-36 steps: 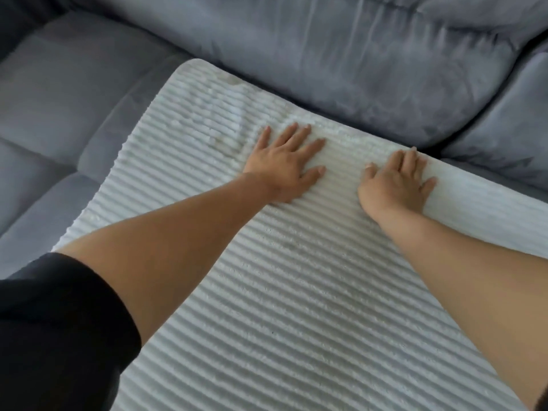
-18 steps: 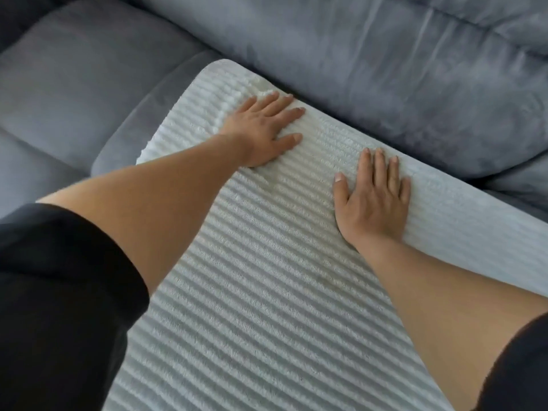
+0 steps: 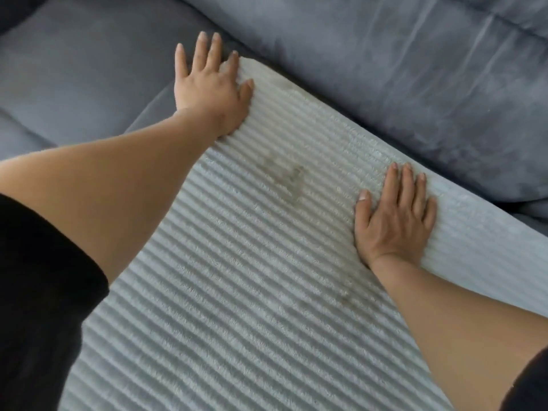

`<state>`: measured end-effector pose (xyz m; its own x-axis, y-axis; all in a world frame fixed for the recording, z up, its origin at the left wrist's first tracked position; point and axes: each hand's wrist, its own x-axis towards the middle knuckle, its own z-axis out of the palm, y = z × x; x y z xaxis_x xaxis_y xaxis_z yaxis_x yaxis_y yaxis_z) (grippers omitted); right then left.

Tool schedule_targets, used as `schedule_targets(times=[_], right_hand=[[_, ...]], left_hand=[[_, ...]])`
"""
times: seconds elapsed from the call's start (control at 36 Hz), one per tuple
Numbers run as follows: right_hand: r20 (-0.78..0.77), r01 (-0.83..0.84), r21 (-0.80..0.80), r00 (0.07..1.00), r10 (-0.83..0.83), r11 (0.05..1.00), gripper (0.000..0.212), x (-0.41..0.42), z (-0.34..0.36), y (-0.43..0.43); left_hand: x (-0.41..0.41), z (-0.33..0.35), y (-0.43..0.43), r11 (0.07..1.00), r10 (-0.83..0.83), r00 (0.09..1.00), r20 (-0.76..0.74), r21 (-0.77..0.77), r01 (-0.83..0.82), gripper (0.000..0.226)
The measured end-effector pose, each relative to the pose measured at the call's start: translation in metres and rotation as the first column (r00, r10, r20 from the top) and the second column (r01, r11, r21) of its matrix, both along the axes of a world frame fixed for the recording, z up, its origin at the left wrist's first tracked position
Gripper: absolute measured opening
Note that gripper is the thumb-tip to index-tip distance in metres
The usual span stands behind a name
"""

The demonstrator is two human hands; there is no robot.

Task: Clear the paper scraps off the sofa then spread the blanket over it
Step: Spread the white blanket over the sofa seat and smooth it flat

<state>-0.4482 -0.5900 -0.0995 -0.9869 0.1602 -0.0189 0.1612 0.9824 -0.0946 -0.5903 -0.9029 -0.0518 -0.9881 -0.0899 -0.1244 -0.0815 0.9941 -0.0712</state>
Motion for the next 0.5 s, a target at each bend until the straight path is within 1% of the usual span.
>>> schedule_targets(times=[0.06,0.11,0.17,0.19,0.22,0.25,0.28,0.31,0.36,0.44,0.5], right_hand=[[-0.014,-0.005,0.001,1.000,0.005,1.000,0.069,-0.001,-0.001,-0.001],[-0.012,-0.006,-0.007,1.000,0.006,1.000,0.069,-0.001,-0.002,0.000],[-0.004,-0.005,-0.009,1.000,0.005,1.000,0.070,-0.002,-0.003,0.002],[-0.003,-0.002,-0.016,1.000,0.002,1.000,0.070,-0.001,-0.004,0.000],[-0.008,0.004,-0.021,1.000,-0.004,1.000,0.070,-0.003,-0.003,0.004],[-0.014,0.005,-0.031,1.000,-0.005,0.999,0.069,-0.002,-0.003,0.003],[-0.023,0.000,-0.037,1.000,-0.001,0.999,0.069,-0.002,-0.001,0.001],[-0.024,-0.001,-0.037,1.000,0.000,0.999,0.069,-0.003,-0.001,0.001],[-0.019,0.001,-0.030,1.000,-0.002,1.000,0.069,-0.004,0.000,0.000],[0.018,-0.002,-0.021,1.000,0.003,1.000,0.072,-0.004,0.003,0.003],[0.096,-0.003,-0.031,0.995,0.006,1.000,0.076,-0.008,0.008,0.003]], left_hand=[[0.022,0.012,0.011,0.998,-0.035,0.992,-0.123,0.045,0.041,0.072],[0.058,0.021,0.030,0.969,-0.141,0.975,-0.173,0.179,0.172,0.070],[0.102,0.021,0.051,0.891,-0.295,0.949,-0.114,0.325,0.317,0.070],[0.127,0.020,0.056,0.851,-0.391,0.919,-0.055,0.359,0.384,0.070],[0.145,0.015,0.063,0.813,-0.480,0.877,-0.003,0.375,0.446,0.071],[0.160,0.010,0.060,0.798,-0.533,0.845,0.049,0.363,0.482,0.072],[0.170,0.004,0.050,0.802,-0.555,0.828,0.080,0.317,0.507,0.072],[0.171,-0.001,0.038,0.812,-0.555,0.826,0.094,0.276,0.514,0.073],[0.163,-0.008,0.004,0.855,-0.502,0.860,0.088,0.199,0.478,0.076],[0.146,-0.008,-0.054,0.928,-0.360,0.929,0.087,0.134,0.347,0.074],[0.138,-0.004,-0.083,0.968,-0.242,0.965,0.105,0.096,0.233,0.073]])
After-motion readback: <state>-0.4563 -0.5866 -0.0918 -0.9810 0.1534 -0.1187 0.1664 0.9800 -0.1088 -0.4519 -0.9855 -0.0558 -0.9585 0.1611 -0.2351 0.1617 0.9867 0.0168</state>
